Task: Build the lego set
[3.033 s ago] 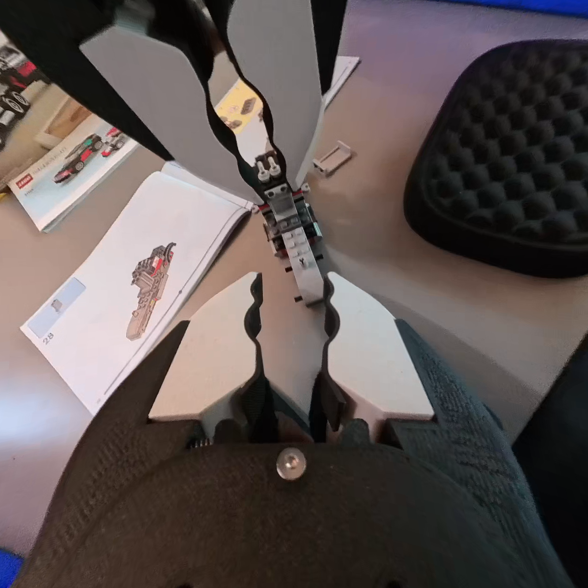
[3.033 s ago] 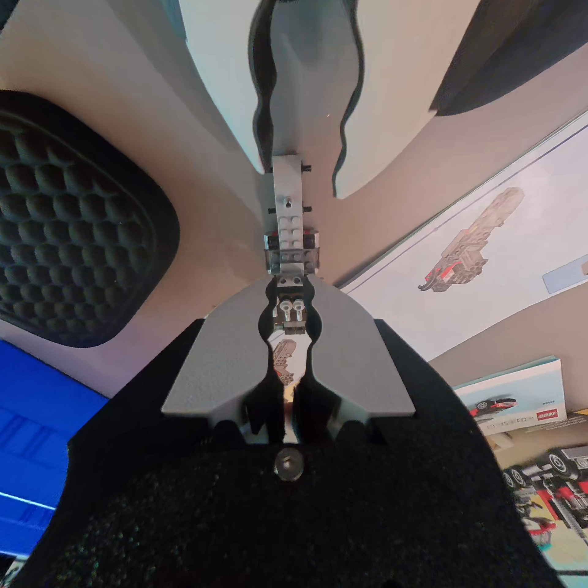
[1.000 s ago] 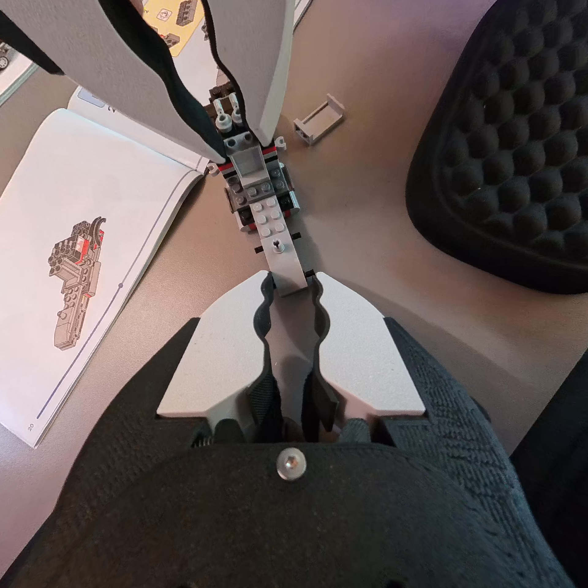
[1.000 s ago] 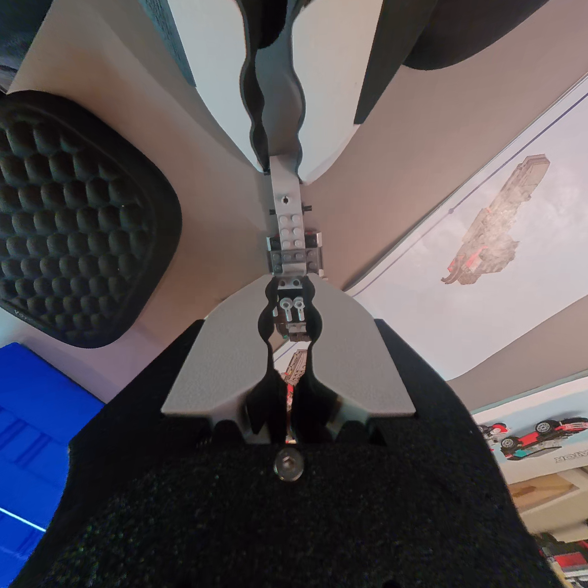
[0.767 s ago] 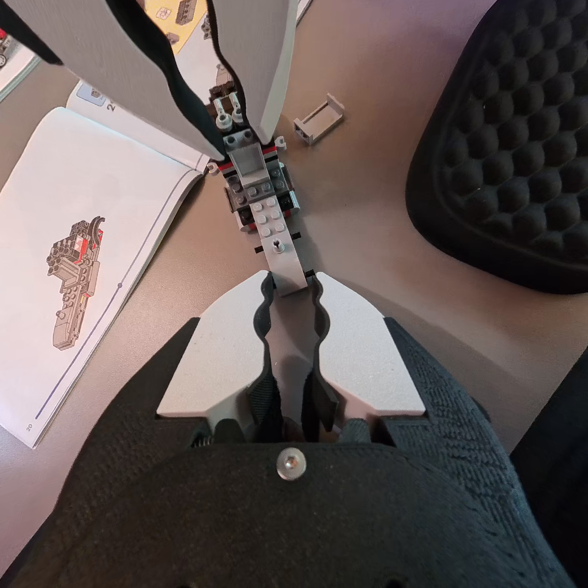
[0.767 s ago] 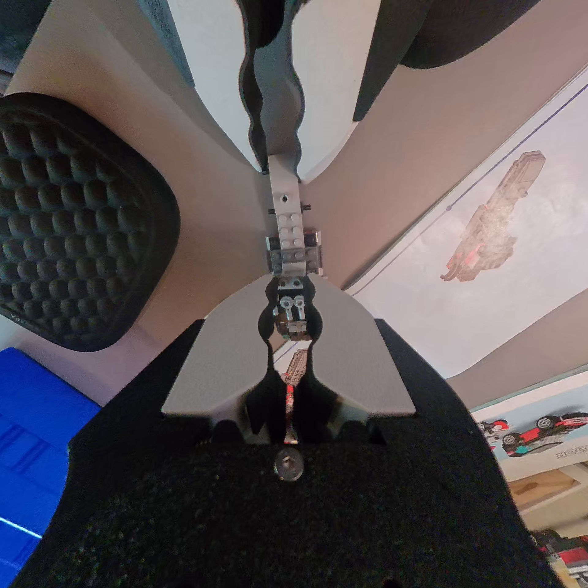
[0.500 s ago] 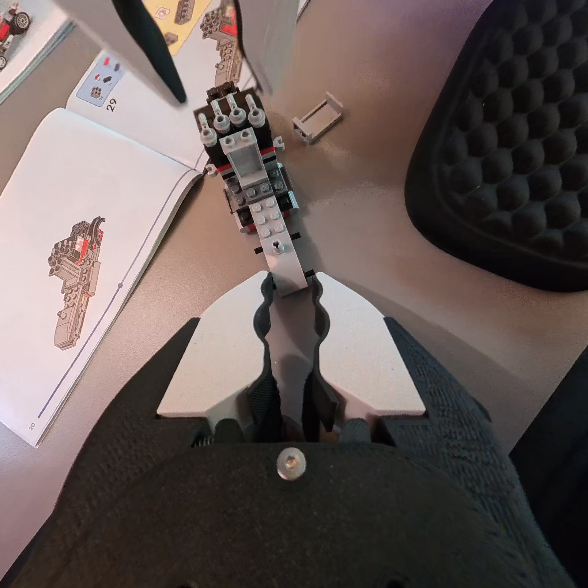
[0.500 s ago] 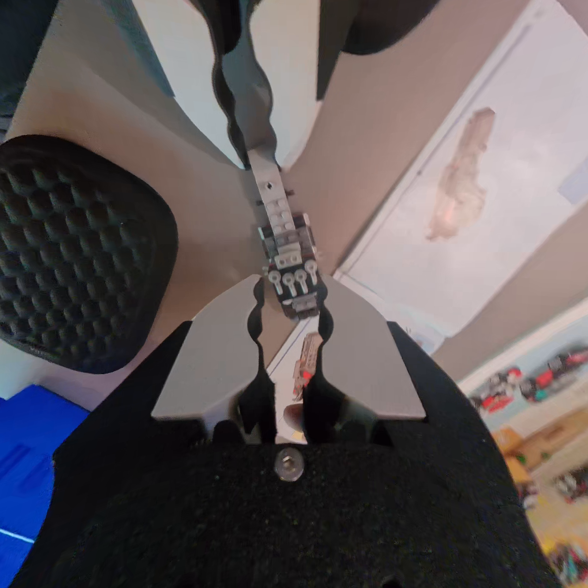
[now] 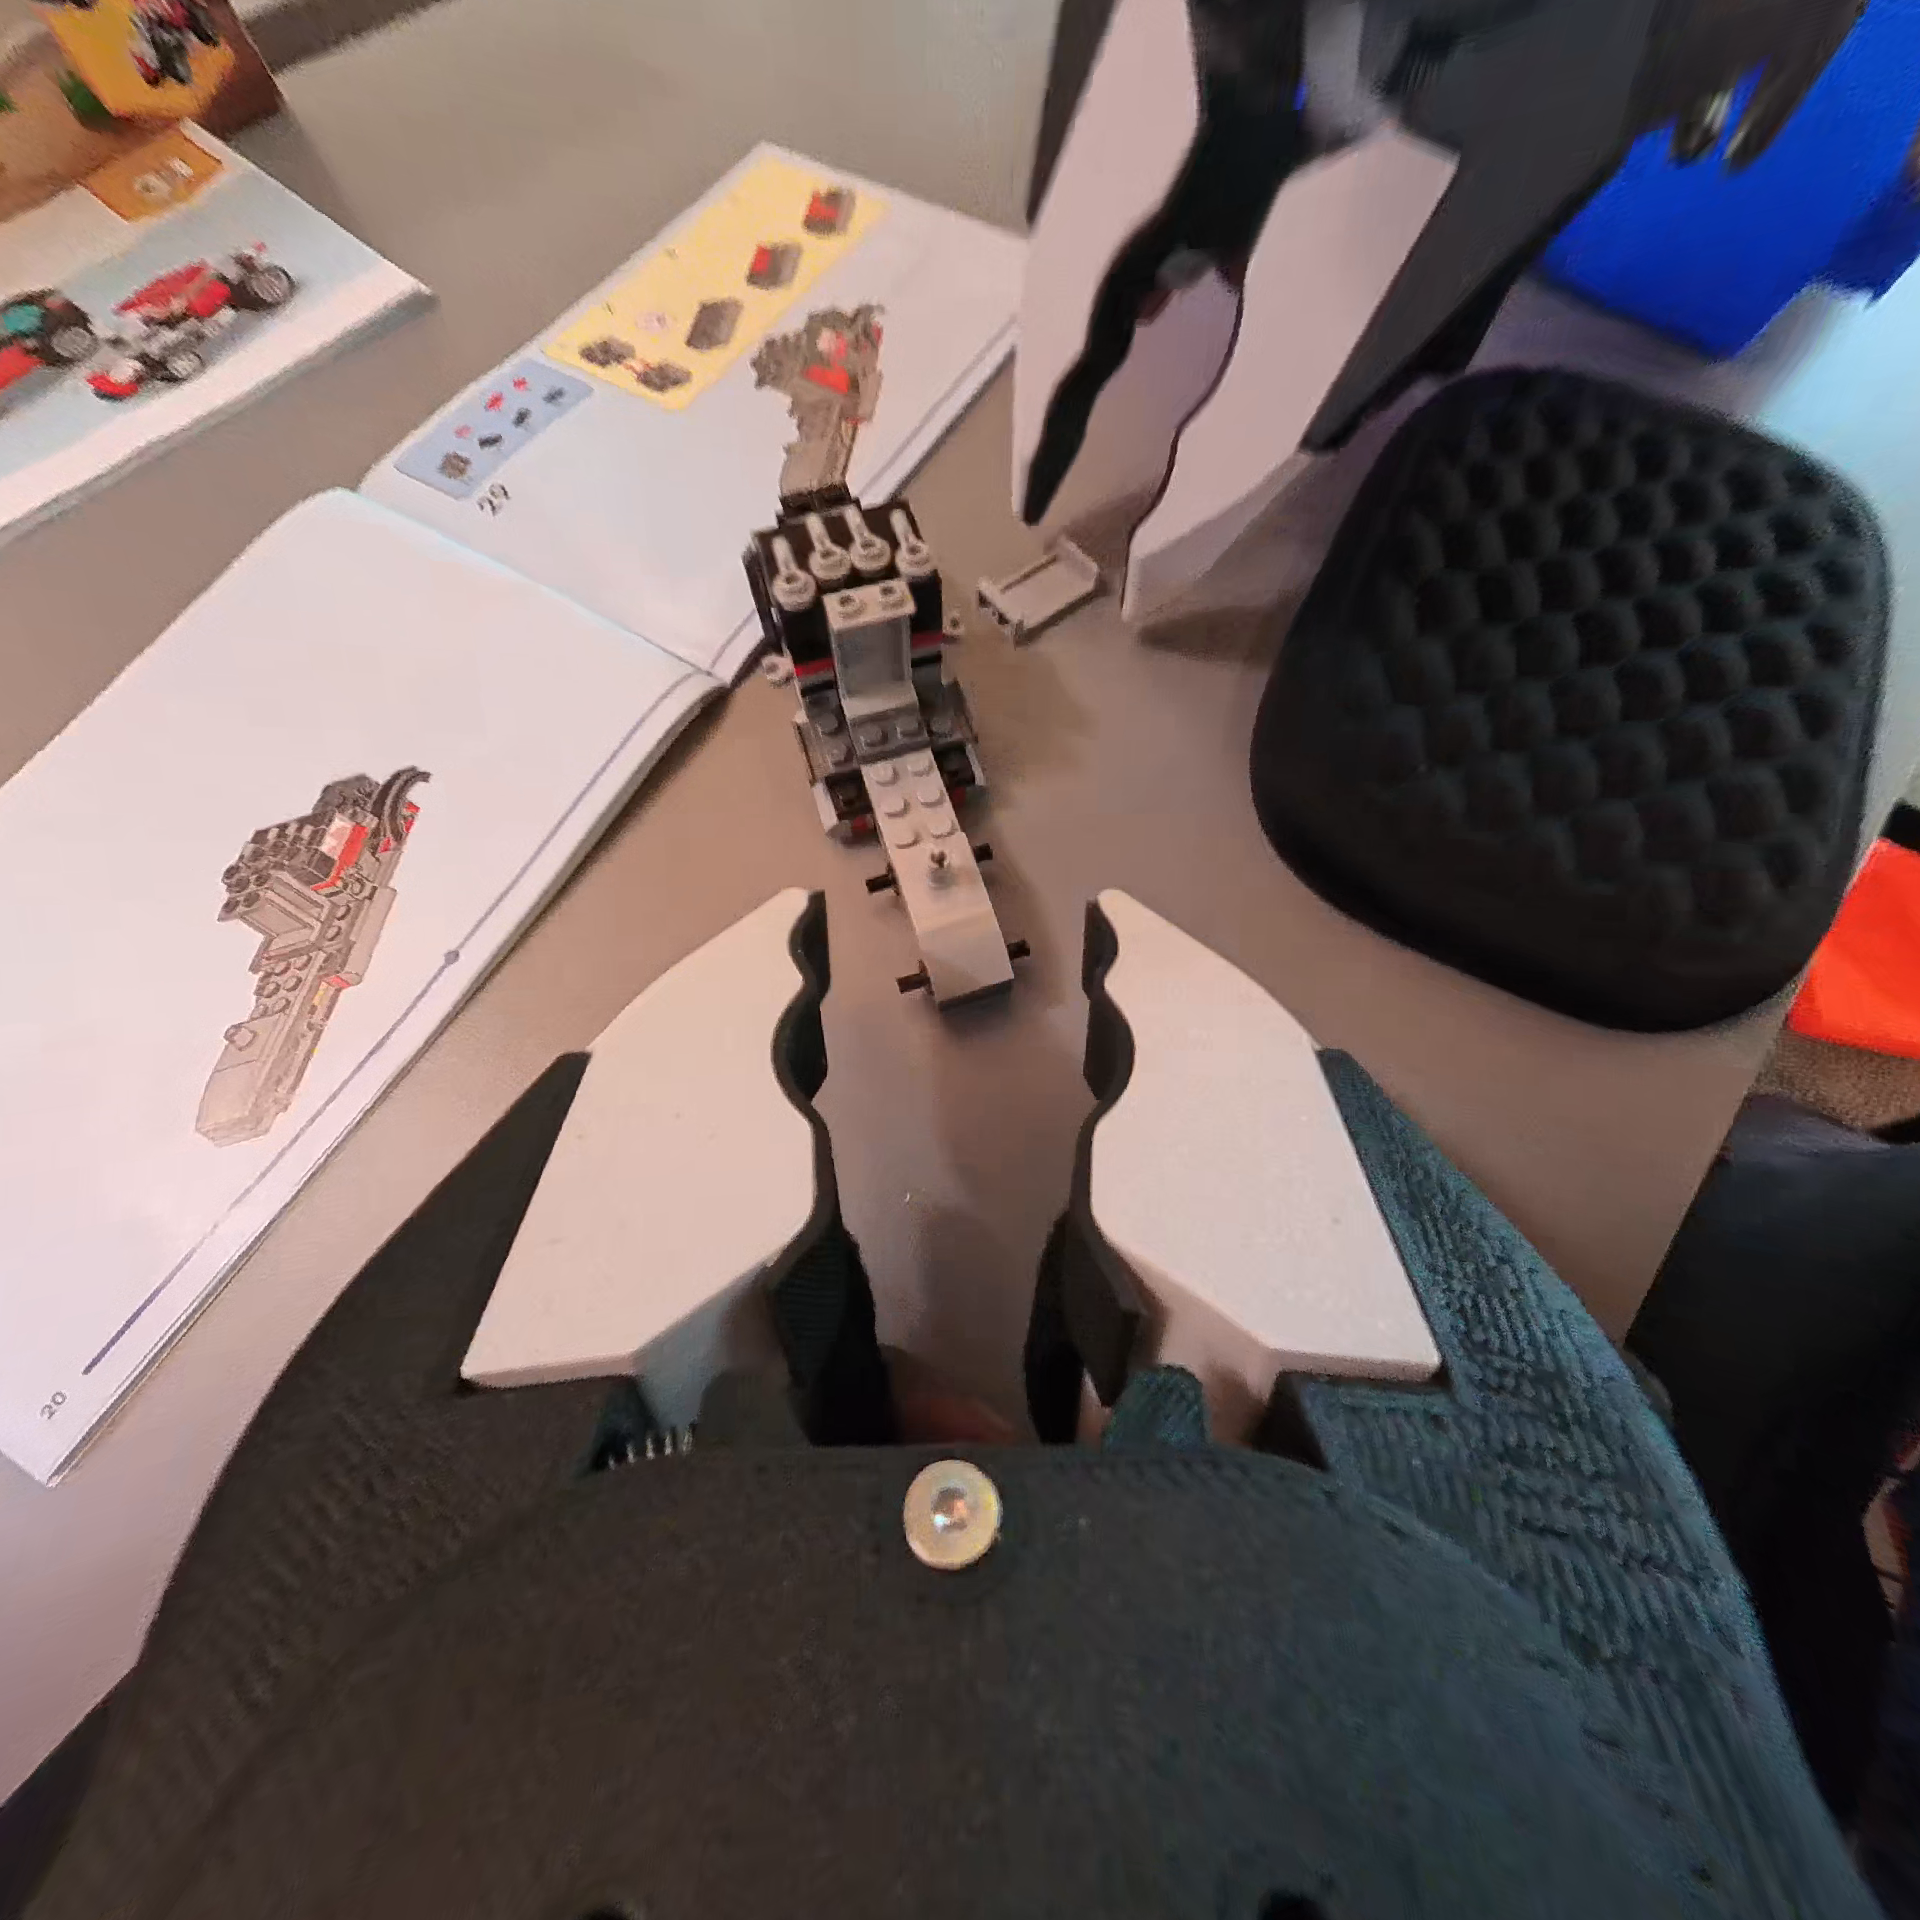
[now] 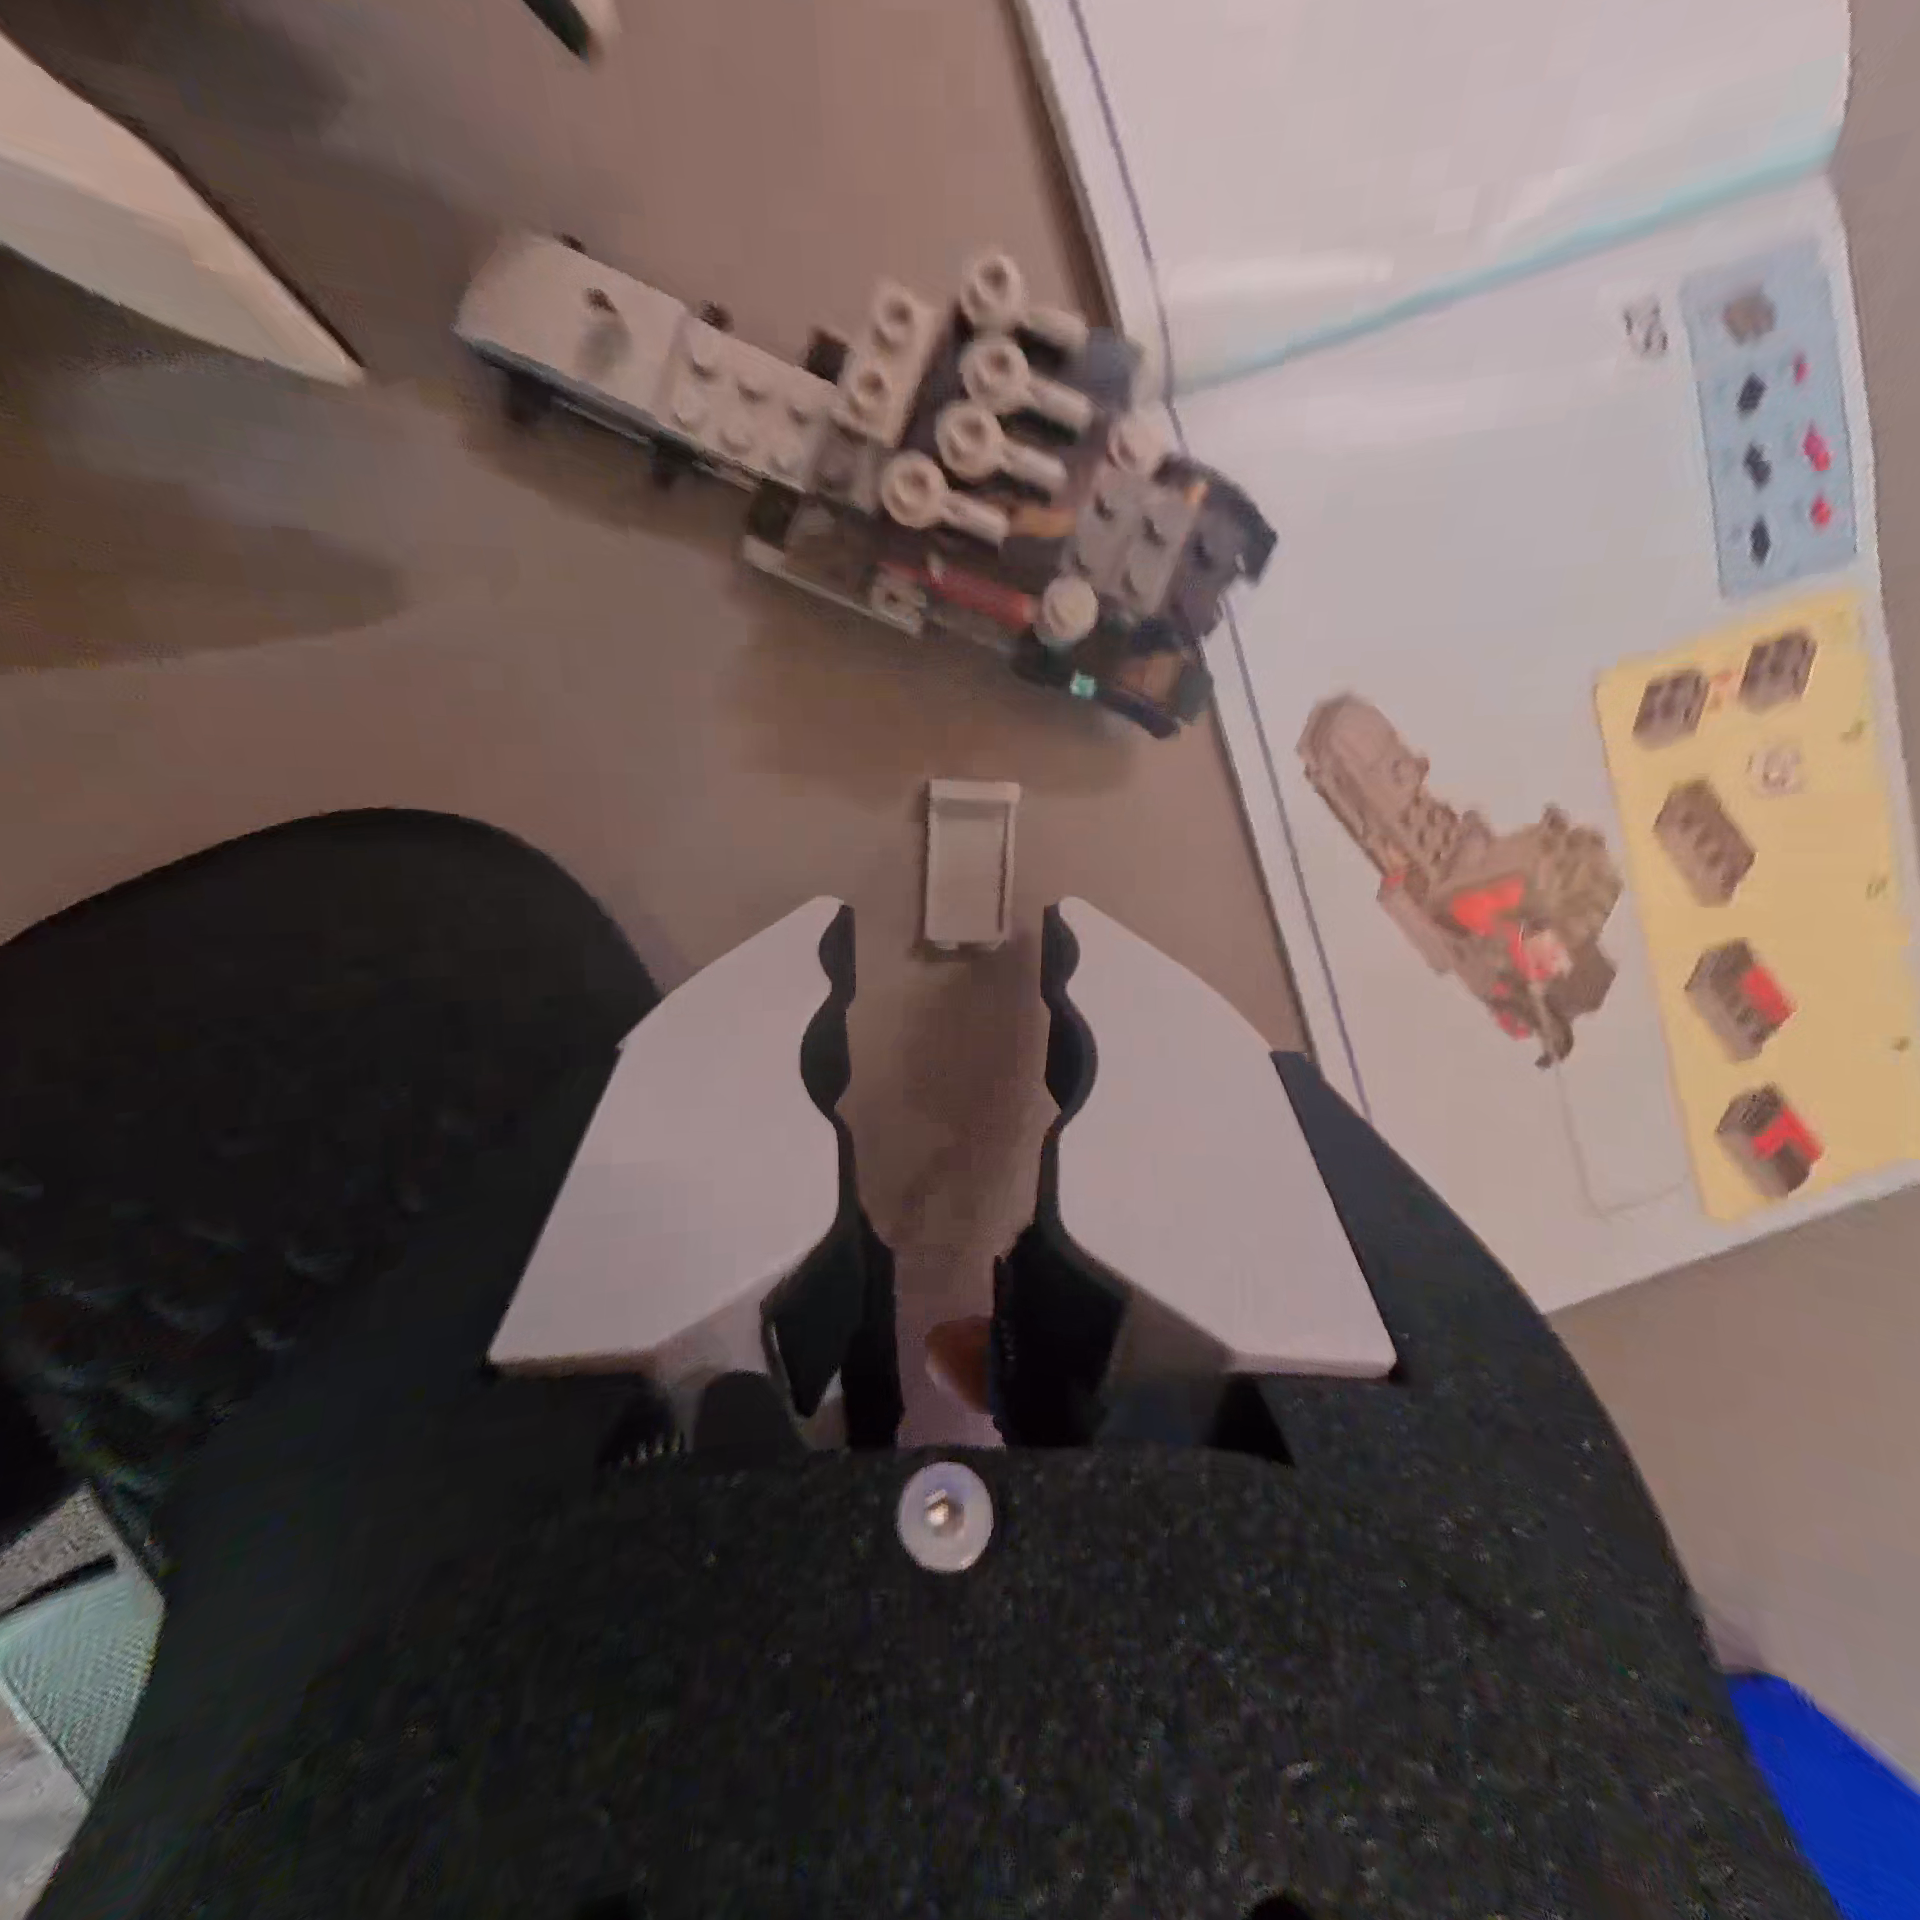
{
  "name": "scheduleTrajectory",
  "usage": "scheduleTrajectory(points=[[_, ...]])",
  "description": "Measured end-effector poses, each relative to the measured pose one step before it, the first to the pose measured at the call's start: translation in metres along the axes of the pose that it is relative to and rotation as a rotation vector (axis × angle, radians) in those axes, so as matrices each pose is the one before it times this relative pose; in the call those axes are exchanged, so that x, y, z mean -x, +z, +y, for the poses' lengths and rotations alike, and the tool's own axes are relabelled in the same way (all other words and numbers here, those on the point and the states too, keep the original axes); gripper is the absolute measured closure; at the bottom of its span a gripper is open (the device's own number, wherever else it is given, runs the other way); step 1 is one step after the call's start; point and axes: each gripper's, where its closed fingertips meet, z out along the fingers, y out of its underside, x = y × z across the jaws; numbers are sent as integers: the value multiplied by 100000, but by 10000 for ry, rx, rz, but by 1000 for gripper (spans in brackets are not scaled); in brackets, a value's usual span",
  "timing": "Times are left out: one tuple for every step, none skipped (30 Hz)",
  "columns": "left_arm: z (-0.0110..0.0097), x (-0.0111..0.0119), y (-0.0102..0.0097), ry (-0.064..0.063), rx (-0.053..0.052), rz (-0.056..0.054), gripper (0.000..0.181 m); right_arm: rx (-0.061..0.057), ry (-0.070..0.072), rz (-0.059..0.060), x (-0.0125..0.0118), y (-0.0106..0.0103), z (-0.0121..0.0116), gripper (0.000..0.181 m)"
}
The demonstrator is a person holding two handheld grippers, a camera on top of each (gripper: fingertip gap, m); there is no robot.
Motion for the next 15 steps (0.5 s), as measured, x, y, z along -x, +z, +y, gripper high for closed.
scheduleTrajectory(points=[[-288,54,-249,-94,-261,29,135,60,201,131,-160,220,481,147],[-257,79,-214,-75,-239,-12,135,-106,214,55,-79,178,189,147],[-250,124,-207,-63,-228,-68,135,-420,312,-44,-7,33,-333,149],[-246,113,-202,-45,-211,-67,135,-226,168,-141,135,116,-102,152],[-216,97,-173,-40,-188,-58,135,-198,12,-82,104,87,-103,158],[-210,107,-170,-53,-173,-60,136,-95,-113,-35,69,23,-7,165],[-221,95,-166,-66,-176,-32,136,51,-134,-18,51,-64,112,165],[-236,45,-180,-88,-192,13,138,146,-238,83,-43,-177,123,165],[-305,23,-193,-129,-224,66,141,-97,-483,118,85,-357,-319,165],[-417,-19,-209,-201,-291,134,143,-332,-666,192,141,-616,-816,165],[-552,-103,-207,-314,-376,226,146,-352,-772,333,28,-791,-1097,165],[-678,-188,-174,-454,-451,337,148,-308,-915,436,-83,-875,-1276,165],[-769,-306,-137,-601,-502,459,150,-345,-1034,511,-204,-892,-1468,165],[-782,-406,-69,-714,-484,553,150,-413,-989,457,-208,-804,-1630,165],[-754,-496,-9,-734,-441,626,152,-379,-743,297,-171,-642,-1565,165]])
